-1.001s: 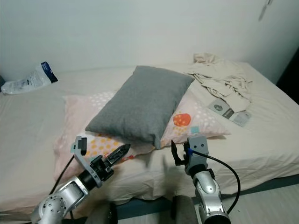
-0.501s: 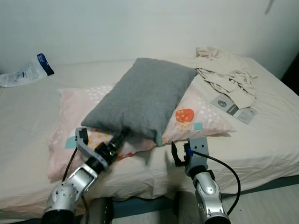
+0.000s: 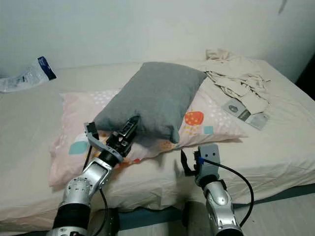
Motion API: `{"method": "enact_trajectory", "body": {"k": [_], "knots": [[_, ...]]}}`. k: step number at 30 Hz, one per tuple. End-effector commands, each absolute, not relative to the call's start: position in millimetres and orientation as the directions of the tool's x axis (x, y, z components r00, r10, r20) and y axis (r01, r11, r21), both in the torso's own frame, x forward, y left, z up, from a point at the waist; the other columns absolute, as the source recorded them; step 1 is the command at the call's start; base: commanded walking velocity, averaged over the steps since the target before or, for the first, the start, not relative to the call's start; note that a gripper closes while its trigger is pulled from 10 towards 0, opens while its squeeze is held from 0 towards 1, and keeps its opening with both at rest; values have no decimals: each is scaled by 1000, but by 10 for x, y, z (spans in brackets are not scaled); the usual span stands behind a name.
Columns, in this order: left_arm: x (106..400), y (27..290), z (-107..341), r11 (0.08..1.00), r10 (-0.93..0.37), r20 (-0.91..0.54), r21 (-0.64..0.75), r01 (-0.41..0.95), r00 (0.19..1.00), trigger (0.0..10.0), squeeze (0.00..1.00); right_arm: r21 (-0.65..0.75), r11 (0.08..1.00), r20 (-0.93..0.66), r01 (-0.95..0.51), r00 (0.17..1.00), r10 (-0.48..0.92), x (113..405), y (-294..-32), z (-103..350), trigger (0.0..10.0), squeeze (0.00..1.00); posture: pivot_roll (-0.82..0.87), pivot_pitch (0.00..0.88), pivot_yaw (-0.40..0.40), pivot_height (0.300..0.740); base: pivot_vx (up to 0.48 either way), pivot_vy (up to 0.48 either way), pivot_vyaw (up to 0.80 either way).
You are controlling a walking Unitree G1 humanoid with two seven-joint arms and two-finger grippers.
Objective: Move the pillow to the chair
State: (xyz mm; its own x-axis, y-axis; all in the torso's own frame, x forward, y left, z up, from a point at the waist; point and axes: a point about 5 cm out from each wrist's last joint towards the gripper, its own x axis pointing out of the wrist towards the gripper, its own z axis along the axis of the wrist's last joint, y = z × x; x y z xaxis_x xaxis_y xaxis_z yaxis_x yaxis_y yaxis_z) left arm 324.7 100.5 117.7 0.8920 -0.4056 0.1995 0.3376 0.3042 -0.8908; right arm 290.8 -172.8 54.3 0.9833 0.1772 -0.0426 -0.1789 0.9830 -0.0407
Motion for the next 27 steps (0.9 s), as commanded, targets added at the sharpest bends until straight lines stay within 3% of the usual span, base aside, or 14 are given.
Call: {"method": "enact_trajectory", "body": {"k": [1,2,5,9,12,13,15,16,27], "knots": [[3304,901,1244,367,-424,186,-859,356,886,10000,1000,-29,984,-64,-174,983,172,2879,-1727,502,10000,0,39,99,-25,575,0,0,0],[3328,853,1275,376,-432,188,-851,366,882,10000,0,-29,984,-67,-175,983,172,2878,-1720,497,10000,0,38,100,-25,575,0,0,0],[3409,755,1337,415,-428,162,-839,352,889,10000,0,-29,984,-70,-177,982,174,2878,-1704,491,10000,0,36,101,-24,575,0,0,0],[3534,710,1348,552,-359,50,-794,255,932,10000,0,-29,984,-73,-174,982,172,2883,-1703,494,10000,0,35,98,-19,575,0,0,0],[3550,694,1380,539,-354,62,-802,258,933,10000,0,-30,985,-74,-171,983,168,2885,-1710,493,10000,0,32,98,-15,575,0,0,0],[3558,701,1370,543,-342,55,-804,244,938,5451,0,-29,985,-75,-169,983,166,2884,-1714,493,10000,0,34,96,-14,575,0,0,0],[3564,707,1360,548,-332,48,-803,234,942,5451,0,-29,986,-75,-167,984,165,2884,-1717,493,10000,0,34,96,-14,575,0,0,0],[3564,727,1331,552,-322,37,-805,219,946,0,0,-29,986,-75,-165,984,163,2881,-1719,492,10000,0,32,97,-12,575,0,0,0],[3531,822,1254,503,-320,42,-839,207,947,0,0,-28,986,-76,-166,984,163,2879,-1700,491,10000,0,39,101,-14,575,0,0,0]]}}
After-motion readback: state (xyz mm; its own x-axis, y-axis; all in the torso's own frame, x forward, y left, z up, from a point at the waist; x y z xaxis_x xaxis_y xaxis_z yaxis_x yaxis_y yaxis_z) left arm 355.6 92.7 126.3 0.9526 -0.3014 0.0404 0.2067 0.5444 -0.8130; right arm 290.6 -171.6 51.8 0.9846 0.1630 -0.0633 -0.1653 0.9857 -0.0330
